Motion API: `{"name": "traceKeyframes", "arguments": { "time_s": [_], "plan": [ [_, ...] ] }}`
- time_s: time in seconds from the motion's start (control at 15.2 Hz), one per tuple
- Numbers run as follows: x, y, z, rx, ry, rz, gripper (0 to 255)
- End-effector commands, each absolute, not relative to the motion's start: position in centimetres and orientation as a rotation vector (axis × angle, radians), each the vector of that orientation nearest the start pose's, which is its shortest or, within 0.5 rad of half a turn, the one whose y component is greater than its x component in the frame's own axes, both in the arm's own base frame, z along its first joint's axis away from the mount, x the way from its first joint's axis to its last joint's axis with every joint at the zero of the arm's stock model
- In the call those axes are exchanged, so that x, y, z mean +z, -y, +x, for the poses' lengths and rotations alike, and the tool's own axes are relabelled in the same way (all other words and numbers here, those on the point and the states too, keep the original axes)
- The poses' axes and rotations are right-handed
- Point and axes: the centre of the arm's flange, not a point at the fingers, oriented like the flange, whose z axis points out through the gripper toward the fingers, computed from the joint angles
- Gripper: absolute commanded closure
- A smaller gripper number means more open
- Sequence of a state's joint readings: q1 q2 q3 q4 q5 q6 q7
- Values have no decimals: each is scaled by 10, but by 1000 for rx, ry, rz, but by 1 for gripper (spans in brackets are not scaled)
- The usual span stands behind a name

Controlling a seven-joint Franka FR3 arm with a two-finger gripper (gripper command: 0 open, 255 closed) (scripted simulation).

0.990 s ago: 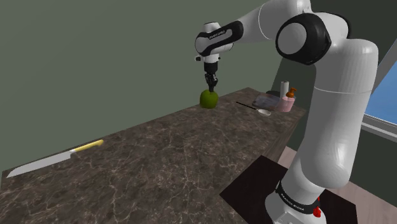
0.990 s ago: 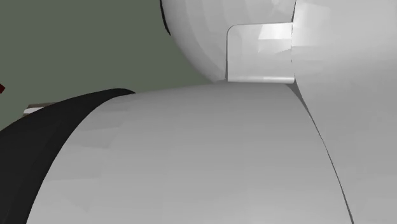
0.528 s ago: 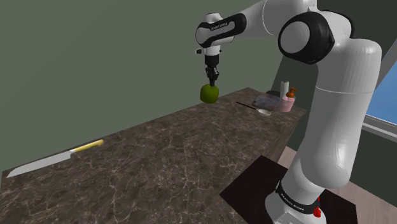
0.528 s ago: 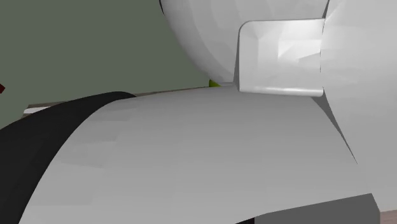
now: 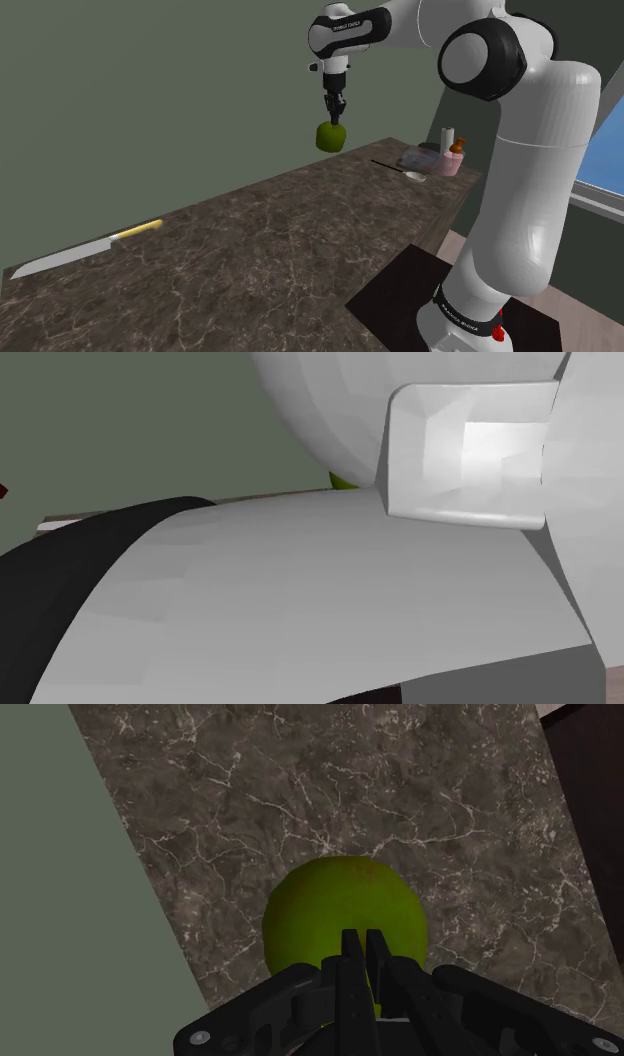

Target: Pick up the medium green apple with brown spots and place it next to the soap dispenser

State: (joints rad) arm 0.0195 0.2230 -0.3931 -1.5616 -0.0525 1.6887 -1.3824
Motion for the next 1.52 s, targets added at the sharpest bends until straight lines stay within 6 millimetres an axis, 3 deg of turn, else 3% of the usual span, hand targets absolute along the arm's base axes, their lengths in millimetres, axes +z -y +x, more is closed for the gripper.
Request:
{"name": "traceKeyframes", "arguments": {
  "time_s": [0.0, 0.73, 1.45],
  "plan": [
    [529, 211, 581, 247, 1545, -2755, 255],
    [586, 211, 581, 247, 1545, -2755, 255],
    [586, 320, 485, 247, 1545, -2755, 255]
  ]
}}
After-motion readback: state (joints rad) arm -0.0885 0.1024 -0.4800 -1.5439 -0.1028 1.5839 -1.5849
